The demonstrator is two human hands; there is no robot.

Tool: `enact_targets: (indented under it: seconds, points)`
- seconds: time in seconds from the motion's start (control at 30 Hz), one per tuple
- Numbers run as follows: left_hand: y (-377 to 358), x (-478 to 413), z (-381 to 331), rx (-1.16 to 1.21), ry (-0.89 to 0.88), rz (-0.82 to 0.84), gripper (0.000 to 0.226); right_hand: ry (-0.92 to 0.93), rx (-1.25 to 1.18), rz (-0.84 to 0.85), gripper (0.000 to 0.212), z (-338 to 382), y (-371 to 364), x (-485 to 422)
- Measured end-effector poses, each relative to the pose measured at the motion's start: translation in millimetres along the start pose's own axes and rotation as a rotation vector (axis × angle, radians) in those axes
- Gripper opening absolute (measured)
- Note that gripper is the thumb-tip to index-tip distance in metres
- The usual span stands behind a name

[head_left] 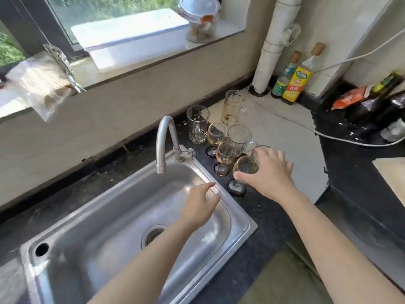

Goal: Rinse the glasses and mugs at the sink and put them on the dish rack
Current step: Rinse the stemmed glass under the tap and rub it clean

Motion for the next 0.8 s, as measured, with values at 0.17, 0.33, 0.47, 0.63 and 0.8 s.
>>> enact_targets:
  seconds: [0.17, 0.33, 0.47, 0.63, 0.8]
  points:
    - [-14, -16, -20, 0.143, -0.001, 0.033, 0.055, 0.0, 0.048, 0.062, 0.078, -6, -10, -9]
    - [-17, -21, -16, 0.183, 0.0, 0.019, 0.056, -0.022, -0.033, 0.075, 0.069, -5, -9, -12]
    - [-14, -20, -12, 0.231, -0.012, 0.011, 0.06, -0.015, -0.058, 0.07, 0.071, -4, -4, -8]
    - [2, -9, -22, 0.288, -0.094, -0.012, 0.075, 0.024, -0.119, 0.047, 0.073, 6, 17, 4]
    - [22, 14, -11, 0.342, -0.119, -0.06, 0.073, 0.032, -0.322, 0.188, 0.065, 30, 13, 7]
Point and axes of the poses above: each hand's wrist, its own x-axis away from the middle knuckle, its own y-axis out of the back of the hand, z = x × y, the point moved 3 cm from there along -x, towards the middle knuckle, and after that the axes turned 8 degrees about z, right-handed, at the moved point
